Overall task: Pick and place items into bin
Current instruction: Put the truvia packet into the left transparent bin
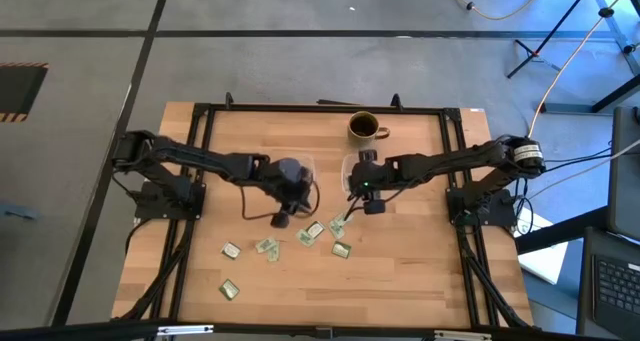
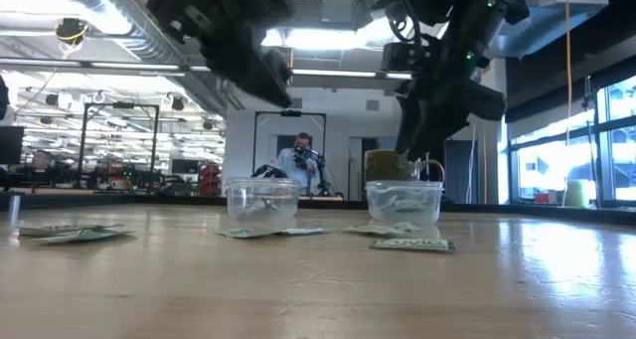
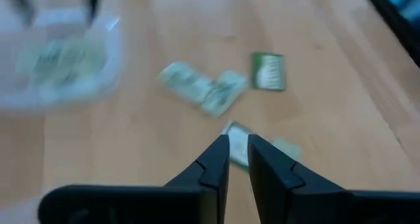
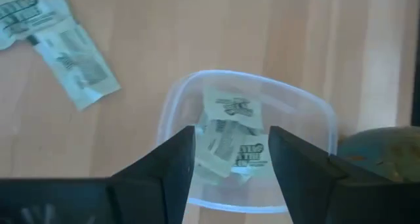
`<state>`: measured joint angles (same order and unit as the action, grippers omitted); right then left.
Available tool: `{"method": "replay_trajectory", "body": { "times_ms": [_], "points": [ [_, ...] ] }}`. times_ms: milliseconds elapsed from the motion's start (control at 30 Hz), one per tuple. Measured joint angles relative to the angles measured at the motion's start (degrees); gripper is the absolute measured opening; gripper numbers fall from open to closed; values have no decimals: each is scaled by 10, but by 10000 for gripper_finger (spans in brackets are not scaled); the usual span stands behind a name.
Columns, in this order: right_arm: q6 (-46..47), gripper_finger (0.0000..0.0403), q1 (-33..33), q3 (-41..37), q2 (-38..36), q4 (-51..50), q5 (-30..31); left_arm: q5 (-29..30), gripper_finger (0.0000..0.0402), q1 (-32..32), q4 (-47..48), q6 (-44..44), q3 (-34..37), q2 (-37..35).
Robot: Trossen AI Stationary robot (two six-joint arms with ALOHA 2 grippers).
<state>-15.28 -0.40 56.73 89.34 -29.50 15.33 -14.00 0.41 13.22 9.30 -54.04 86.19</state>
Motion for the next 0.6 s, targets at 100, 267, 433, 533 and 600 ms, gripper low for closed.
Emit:
{"method": "replay_trajectory", "body": {
  "times_ms": [100,267,433,533,600],
  "points": [
    [6,197,2,0,0,-8,0,10,72,-31,-24,73,0,3],
    [30,197,2,0,0,-33,0,41,118,-70,-47,125,1,17],
    [35,197,2,0,0,-46,0,103,160,-83,-88,38,0,31],
    [35,197,2,0,0,-46,0,115,169,-87,-59,58,0,31],
    [35,197,2,0,0,-46,0,123,169,-91,-56,38,0,31]
  ]
}}
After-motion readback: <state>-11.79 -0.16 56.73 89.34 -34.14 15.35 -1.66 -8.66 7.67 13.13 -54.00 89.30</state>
